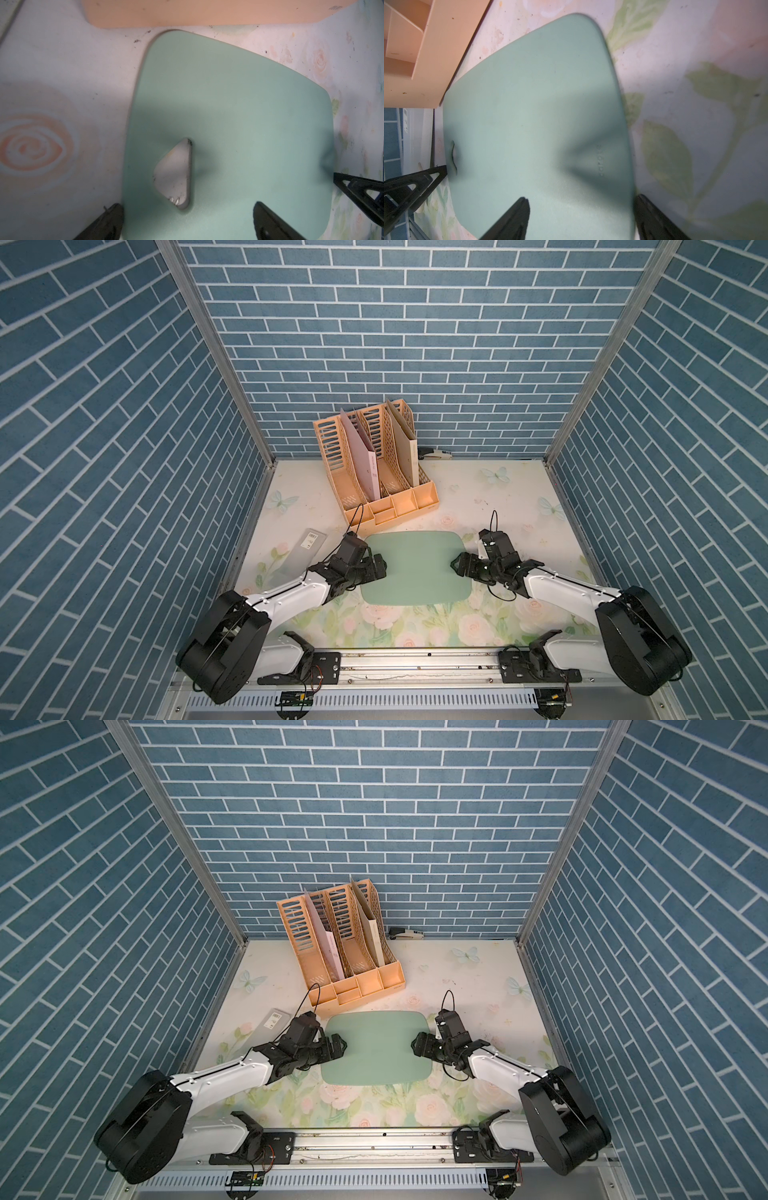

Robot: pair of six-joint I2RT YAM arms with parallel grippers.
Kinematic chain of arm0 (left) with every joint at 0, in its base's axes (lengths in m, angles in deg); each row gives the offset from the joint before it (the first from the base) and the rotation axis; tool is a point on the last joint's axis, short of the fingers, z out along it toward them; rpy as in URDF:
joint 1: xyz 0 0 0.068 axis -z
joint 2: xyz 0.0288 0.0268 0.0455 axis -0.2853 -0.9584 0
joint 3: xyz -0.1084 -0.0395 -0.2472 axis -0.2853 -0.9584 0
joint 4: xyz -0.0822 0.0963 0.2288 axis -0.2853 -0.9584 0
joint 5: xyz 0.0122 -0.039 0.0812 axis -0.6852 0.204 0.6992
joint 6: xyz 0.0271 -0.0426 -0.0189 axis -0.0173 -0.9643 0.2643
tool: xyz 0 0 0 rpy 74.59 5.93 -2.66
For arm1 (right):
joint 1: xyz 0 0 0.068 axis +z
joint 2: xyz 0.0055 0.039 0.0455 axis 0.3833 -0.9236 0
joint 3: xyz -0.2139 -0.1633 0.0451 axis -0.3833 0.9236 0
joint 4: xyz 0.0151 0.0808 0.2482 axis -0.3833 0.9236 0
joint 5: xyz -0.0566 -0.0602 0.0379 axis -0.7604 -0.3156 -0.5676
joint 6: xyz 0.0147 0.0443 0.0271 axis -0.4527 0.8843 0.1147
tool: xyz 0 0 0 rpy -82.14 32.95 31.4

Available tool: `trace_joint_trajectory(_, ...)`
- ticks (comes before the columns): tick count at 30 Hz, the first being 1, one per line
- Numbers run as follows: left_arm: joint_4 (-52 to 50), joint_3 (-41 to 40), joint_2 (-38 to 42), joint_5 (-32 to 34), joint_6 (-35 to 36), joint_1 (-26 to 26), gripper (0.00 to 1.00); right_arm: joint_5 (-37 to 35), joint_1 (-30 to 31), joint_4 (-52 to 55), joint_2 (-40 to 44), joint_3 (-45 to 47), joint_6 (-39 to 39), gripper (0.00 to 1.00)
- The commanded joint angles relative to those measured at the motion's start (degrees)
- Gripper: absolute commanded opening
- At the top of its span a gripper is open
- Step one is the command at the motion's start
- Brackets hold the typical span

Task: Align the knife with the edge of the cutting board
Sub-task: Adjust the work surface at the center of the board.

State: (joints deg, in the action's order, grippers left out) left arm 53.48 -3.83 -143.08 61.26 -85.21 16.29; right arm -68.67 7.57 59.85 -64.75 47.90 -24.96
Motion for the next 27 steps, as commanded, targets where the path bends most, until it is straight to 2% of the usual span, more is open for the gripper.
trace_joint_trajectory(1, -1.6, 0.93, 0.52, -2.02, 0.87, -0.3, 1.0, 1.32, 0.62, 3.56, -1.19, 1.07, 0.37, 0.83)
trace_joint_trajectory(17, -8.57, 6.01, 3.04, 0.7, 4.36, -3.58, 1.0, -1.17, 0.41, 6.01, 1.58, 0.69, -0.75, 0.84)
trace_joint_trajectory(23, -18.1, 10.96, 8.05, 9.91, 5.9, -5.84, 1.0, -5.67, -0.77, 10.59, 5.08, -1.03, -2.46, 0.85)
trace_joint_trajectory(27, -22.09, 11.96, 10.72, 13.54, 6.64, -11.77, 1.0, -6.81, -2.0, 12.7, 7.75, -1.7, -3.53, 0.85)
